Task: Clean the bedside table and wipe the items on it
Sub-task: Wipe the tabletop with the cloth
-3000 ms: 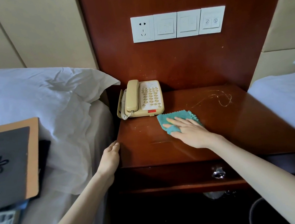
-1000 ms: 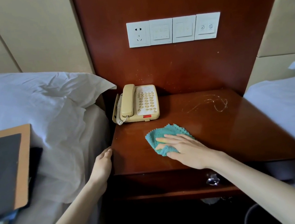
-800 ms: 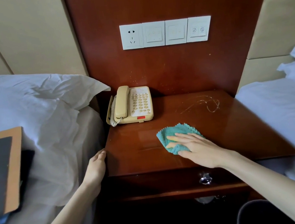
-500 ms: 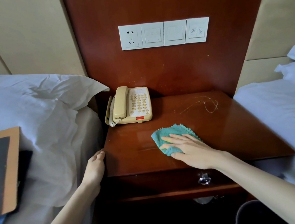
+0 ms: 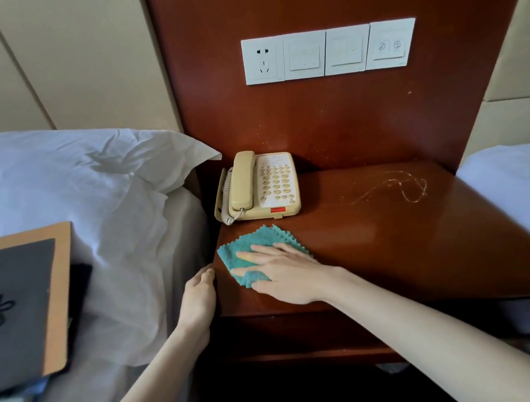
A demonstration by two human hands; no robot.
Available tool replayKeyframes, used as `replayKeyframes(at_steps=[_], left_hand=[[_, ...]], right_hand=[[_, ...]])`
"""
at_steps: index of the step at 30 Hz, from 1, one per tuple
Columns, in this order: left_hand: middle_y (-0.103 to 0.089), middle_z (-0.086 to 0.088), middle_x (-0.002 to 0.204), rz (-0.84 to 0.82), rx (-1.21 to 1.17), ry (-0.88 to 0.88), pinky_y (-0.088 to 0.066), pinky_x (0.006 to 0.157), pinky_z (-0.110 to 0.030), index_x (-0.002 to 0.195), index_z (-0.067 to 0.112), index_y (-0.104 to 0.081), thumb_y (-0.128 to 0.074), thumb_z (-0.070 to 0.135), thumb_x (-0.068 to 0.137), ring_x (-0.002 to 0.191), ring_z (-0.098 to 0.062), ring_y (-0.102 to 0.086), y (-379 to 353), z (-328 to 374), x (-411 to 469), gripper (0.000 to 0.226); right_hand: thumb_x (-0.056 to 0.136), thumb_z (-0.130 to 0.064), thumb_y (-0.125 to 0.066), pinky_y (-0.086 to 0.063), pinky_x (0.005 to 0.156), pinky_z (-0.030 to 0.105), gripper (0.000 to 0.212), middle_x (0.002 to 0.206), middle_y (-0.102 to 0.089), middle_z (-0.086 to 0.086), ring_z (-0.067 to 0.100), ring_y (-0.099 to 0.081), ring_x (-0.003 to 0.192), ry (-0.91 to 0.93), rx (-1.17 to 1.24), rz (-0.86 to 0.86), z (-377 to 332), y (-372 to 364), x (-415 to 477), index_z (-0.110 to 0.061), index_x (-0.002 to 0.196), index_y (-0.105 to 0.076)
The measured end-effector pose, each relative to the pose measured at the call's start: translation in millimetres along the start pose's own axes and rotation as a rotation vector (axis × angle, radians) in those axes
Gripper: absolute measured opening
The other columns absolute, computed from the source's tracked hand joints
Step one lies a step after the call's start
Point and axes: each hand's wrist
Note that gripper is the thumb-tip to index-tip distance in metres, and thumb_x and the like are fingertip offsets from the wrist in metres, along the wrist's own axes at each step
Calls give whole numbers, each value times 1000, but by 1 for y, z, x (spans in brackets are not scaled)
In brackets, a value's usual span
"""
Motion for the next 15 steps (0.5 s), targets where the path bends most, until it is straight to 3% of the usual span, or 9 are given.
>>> replayKeyframes(at_steps=[7, 12, 15], left_hand=[[-68, -3, 114, 3, 53, -6, -48, 100, -39, 125, 16, -59, -36, 22, 99, 104, -20, -64, 0, 1, -1, 35], [-69, 2, 103, 13, 58, -25, -49, 87, -28, 119, 17, -63, -36, 22, 100, 96, -13, -64, 0, 1, -2, 33], [-68, 0, 109, 6, 72, -21, -48, 92, -31, 120, 16, -63, -36, 22, 99, 100, -15, -63, 1, 0, -1, 34]], right_hand=[[98, -37, -28, 8, 116, 28, 48, 158, -6, -25, -6, 6, 143, -4, 55, 10, 19, 1, -16, -52, 143, -26], [98, -36, -27, 9, 114, 24, 49, 156, -4, -30, -14, 8, 137, -78, 53, 24, 47, 6, -52, -58, 141, -22], [99, -37, -27, 8, 116, 26, 48, 156, -3, -29, -11, 8, 139, -105, 36, 30, 58, 6, -69, -57, 142, -19]])
Point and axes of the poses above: each hand's wrist, its own x-axis towards the middle knuckle, its own y-axis out of the back of the hand, z = x × y
